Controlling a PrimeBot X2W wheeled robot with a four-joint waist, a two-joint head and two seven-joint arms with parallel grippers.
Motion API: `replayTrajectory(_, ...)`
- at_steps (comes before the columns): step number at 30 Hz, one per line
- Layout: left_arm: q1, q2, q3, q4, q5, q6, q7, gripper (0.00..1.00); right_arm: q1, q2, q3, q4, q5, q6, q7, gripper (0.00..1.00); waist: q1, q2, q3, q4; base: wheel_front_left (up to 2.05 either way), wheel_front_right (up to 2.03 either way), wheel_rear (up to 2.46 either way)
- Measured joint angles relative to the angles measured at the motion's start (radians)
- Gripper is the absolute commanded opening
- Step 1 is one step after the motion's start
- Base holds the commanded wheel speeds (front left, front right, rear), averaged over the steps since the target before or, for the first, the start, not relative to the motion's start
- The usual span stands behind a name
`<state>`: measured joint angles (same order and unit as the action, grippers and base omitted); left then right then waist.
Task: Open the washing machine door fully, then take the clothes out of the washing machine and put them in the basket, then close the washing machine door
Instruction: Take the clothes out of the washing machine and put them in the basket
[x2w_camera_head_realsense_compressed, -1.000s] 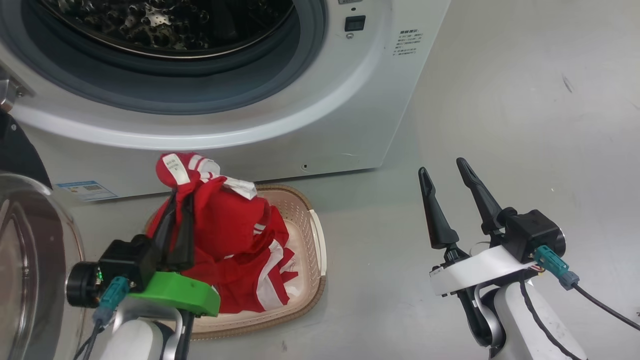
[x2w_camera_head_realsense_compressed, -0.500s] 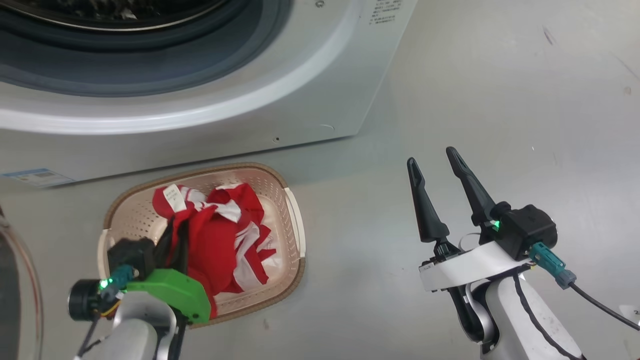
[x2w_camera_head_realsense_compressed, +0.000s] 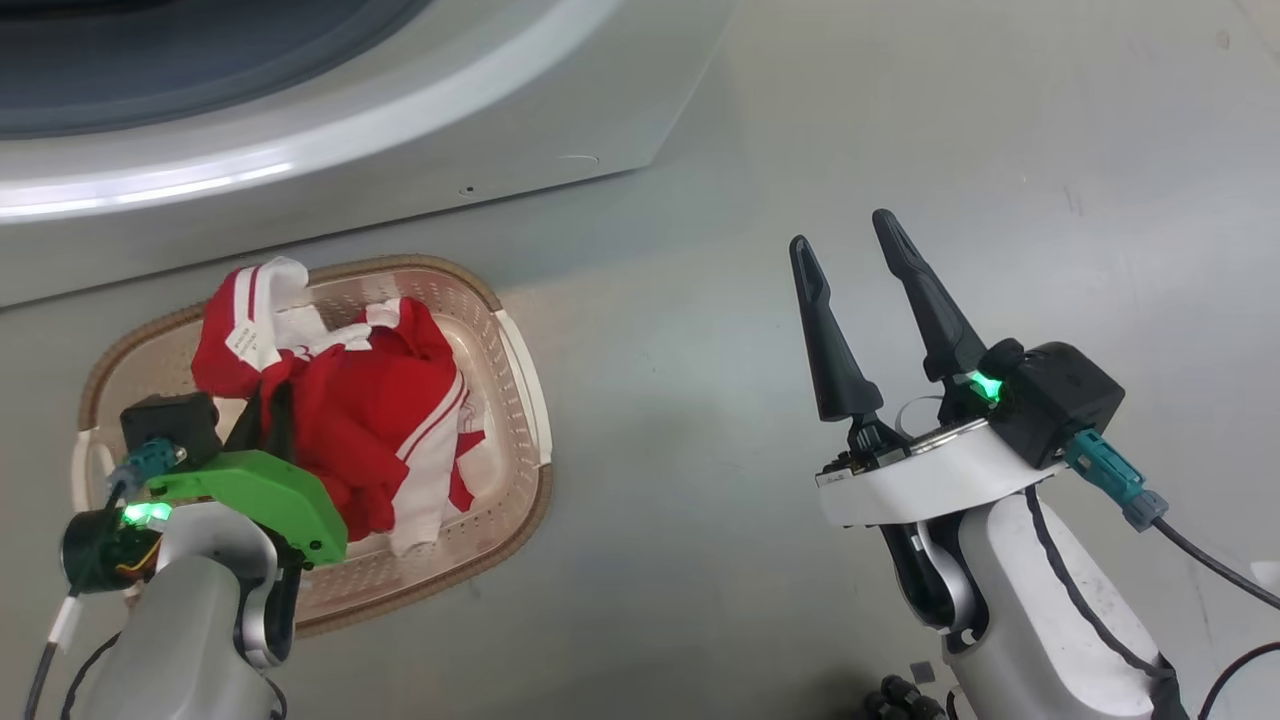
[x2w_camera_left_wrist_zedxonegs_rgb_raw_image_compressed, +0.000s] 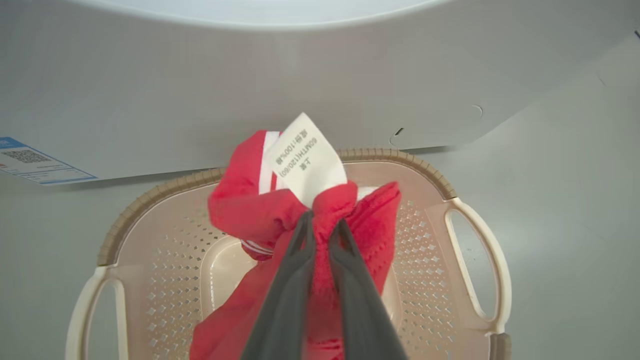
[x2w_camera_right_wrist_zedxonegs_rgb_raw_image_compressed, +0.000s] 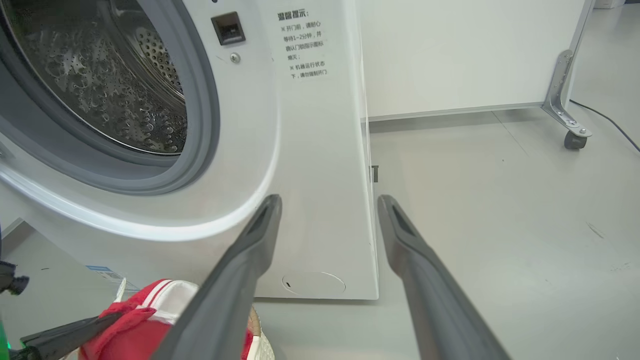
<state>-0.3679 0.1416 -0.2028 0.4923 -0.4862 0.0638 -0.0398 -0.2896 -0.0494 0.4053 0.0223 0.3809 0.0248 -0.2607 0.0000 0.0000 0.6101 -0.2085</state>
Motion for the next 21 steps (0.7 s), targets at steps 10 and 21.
replayTrajectory(10, -0.085, 0.007, 0.007, 0.173, -0.042, -0.038, 0.067, 0.00, -0.055, 0.000, 0.016, -0.013, 0.016, -0.009, 0.000, 1.00, 0.0000, 0.0000, 0.104, -0.053, 0.00, 0.00, 0.00)
replayTrajectory(21, -0.157, 0.005, 0.037, 0.312, -0.092, -0.071, 0.084, 0.47, -0.076, 0.000, 0.020, 0.004, 0.025, -0.018, 0.000, 1.00, 0.0000, 0.0000, 0.129, -0.081, 0.00, 0.00, 0.00)
